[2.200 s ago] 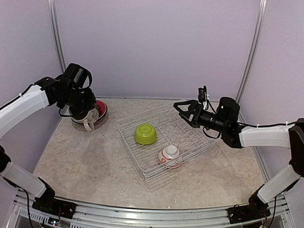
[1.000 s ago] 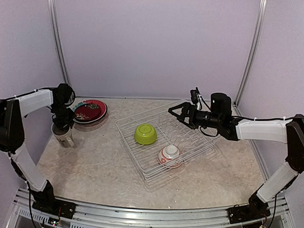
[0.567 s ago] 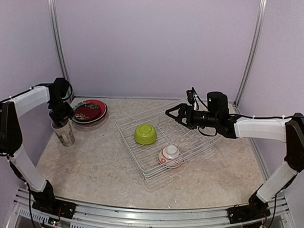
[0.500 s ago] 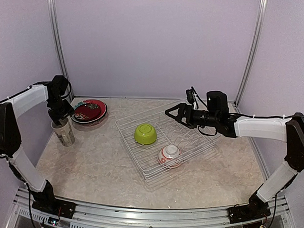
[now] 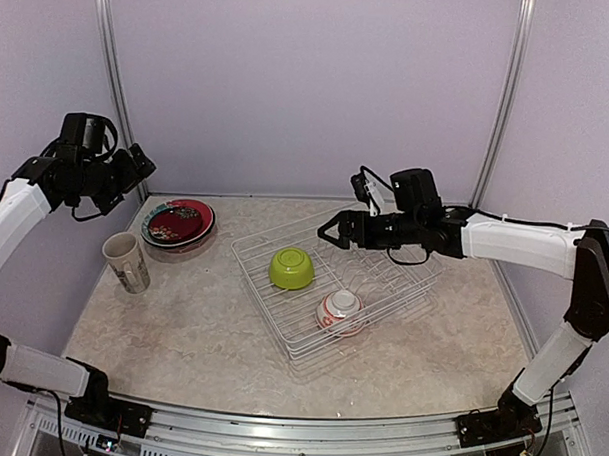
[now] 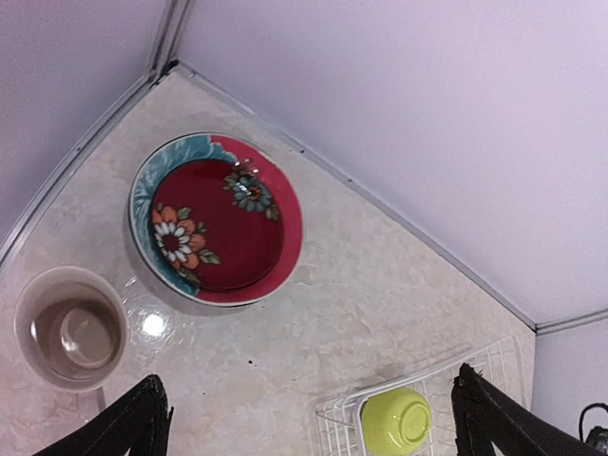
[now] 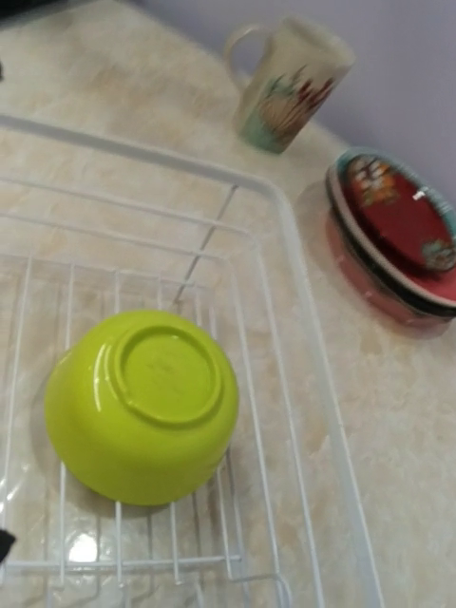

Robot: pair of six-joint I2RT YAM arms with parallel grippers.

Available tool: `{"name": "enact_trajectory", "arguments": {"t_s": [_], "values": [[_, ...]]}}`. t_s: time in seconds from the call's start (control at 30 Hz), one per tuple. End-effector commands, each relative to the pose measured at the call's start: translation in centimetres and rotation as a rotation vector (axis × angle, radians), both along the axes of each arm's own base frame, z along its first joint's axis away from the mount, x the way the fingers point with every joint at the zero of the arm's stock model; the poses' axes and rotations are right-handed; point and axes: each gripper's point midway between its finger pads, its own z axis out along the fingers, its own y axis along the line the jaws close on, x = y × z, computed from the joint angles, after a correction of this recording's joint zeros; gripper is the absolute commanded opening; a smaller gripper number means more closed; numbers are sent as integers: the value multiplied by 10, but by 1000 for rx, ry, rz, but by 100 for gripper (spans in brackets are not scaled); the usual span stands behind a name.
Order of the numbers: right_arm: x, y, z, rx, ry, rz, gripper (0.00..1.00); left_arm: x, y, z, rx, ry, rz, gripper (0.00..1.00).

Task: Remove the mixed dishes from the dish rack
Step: Place the cup at the corner of the board, then grab the bowl from the dish rack.

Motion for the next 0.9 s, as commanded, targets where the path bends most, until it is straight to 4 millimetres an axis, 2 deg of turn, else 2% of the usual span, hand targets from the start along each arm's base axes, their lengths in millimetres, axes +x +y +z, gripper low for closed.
{"name": "enact_trajectory", "arguments": {"t_s": [0.0,0.1,0.2,0.4,0.53,0.8,0.87], "values": [[-14,0,-38,-274,-10,45,100,0,-32,31,29,-160,-159,99],[-21,4,-45,-405,-29,59,100,-1,-47,37,46,-190,-204,99],[-29,1,-61,-551,-13,53,100,2,-57,35,55,-186,-231,99],[-57,-16,-98,-816,61,54,99,9,-76,25,78,-156,-273,99],[-69,-21,-109,-851,86,66,90,15,-86,20,80,-145,-296,99],[-76,-24,-125,-876,110,79,72,22,-100,17,75,-137,-328,99],[-76,-24,-127,-886,106,77,72,22,-102,18,78,-137,-335,99]]}}
